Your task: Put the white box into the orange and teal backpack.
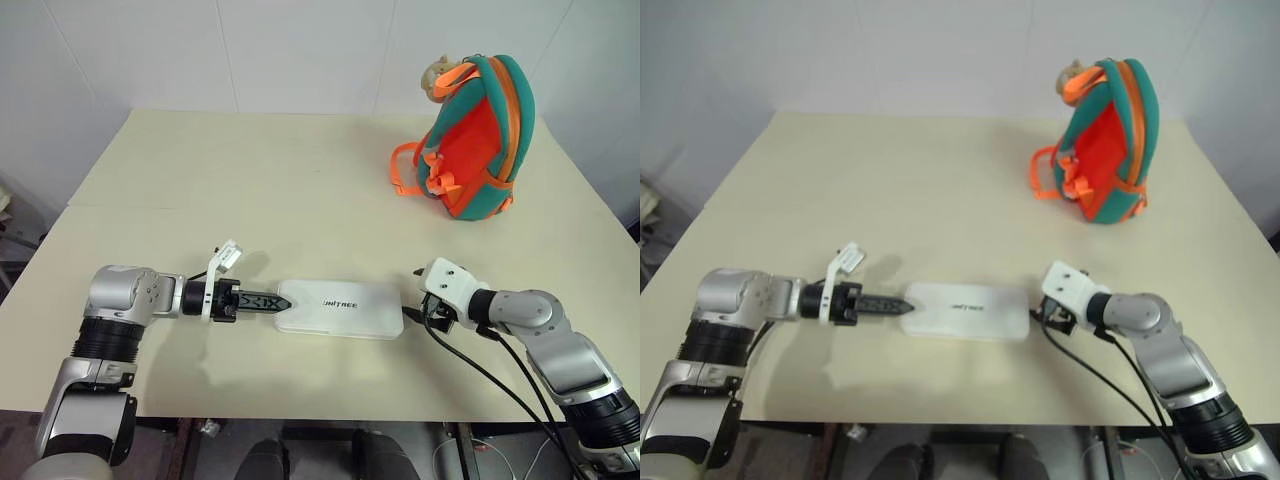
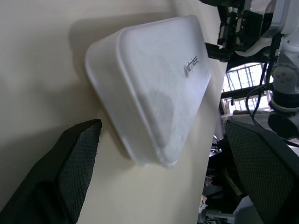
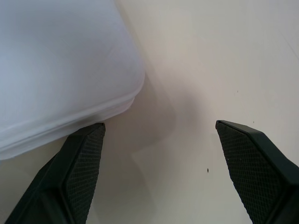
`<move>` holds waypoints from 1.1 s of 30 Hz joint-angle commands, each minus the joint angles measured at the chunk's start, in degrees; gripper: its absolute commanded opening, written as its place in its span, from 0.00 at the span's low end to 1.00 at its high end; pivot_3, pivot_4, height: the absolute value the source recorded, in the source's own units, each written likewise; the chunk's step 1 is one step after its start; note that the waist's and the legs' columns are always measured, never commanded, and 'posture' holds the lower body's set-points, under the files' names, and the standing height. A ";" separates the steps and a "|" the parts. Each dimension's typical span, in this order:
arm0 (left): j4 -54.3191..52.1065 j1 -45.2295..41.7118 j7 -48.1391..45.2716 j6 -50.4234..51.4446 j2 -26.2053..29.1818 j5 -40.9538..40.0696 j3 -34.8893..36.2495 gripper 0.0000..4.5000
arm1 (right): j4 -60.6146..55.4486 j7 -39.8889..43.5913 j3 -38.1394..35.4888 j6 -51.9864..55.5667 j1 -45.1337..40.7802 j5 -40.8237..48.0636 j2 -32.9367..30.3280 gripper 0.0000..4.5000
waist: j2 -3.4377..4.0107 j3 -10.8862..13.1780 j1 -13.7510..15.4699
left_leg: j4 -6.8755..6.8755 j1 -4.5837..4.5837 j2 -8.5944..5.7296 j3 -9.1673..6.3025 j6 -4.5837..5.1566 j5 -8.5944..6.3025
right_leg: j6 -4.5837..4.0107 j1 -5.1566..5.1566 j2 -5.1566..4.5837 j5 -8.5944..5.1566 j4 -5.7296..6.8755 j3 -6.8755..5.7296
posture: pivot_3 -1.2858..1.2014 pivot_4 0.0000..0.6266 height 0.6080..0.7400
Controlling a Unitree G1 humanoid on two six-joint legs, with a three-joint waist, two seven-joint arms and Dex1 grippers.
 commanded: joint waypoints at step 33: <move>9.95 -7.01 -1.91 3.52 -5.62 -2.99 0.28 0.45 | -1.88 0.18 -1.54 -0.36 0.89 -0.43 0.05 1.00 | 0.00 0.00 0.10 | 0.00 -0.01 -0.02 -0.01 -0.02 0.01 | 0.00 0.00 -0.01 0.00 0.00 -0.01 | 0.52 0.24 1.00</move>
